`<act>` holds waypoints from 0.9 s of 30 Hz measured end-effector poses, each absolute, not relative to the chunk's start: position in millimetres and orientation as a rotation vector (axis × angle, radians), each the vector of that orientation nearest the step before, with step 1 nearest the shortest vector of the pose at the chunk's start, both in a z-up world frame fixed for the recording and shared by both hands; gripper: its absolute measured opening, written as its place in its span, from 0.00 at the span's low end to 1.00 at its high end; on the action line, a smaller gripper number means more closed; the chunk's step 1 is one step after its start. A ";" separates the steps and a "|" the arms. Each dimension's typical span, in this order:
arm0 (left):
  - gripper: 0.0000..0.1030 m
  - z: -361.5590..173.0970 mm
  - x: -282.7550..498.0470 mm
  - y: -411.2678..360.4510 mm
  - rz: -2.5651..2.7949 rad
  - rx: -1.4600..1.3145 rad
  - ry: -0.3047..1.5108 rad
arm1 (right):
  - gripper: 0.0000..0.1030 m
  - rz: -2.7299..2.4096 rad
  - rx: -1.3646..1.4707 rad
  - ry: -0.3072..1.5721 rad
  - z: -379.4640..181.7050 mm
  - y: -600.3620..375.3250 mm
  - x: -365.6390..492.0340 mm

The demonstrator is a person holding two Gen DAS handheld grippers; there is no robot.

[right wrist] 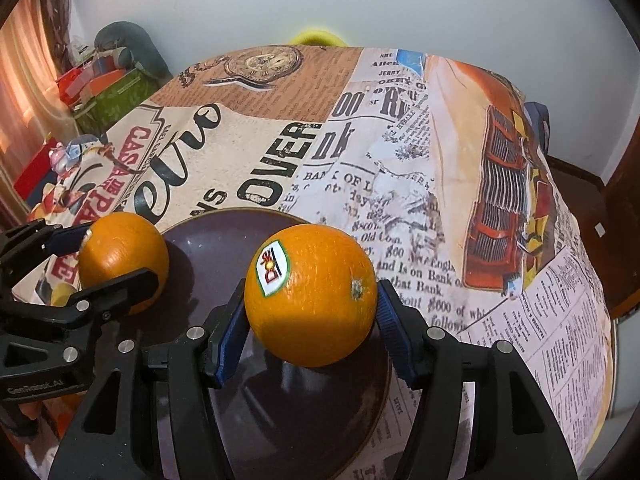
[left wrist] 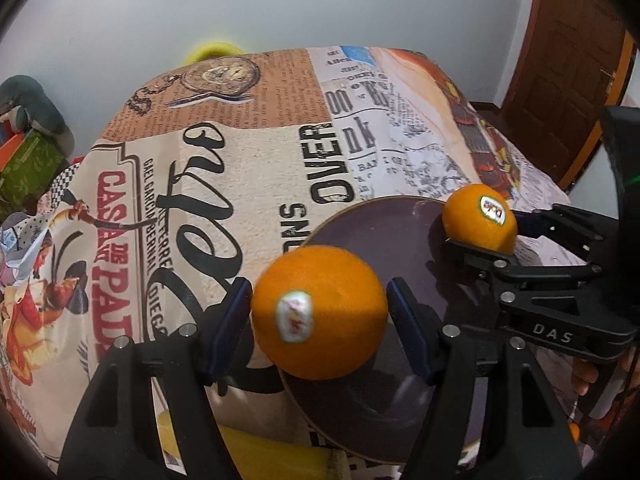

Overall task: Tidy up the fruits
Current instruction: 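Lower both oranges onto the purple plate and open both grippers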

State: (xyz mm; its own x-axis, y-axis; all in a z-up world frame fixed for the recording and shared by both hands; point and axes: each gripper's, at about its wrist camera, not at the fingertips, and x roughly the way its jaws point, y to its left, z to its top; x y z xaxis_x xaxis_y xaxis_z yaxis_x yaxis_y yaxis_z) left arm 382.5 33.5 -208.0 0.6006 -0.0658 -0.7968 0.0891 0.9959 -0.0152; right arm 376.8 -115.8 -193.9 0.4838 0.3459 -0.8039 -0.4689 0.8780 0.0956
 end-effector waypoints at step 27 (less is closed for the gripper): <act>0.75 -143.0 289.0 58.4 -0.003 0.025 0.804 | 0.57 0.515 -0.121 0.882 -134.8 -141.0 298.1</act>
State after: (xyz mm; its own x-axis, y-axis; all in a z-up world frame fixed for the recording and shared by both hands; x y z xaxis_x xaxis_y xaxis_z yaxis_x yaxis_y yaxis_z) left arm 289.0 58.4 -143.0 0.6941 0.0070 -0.7198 0.0121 0.9997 0.0214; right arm 298.1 -141.0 -134.8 0.5226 0.3800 -0.7632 -0.4776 0.8720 0.1071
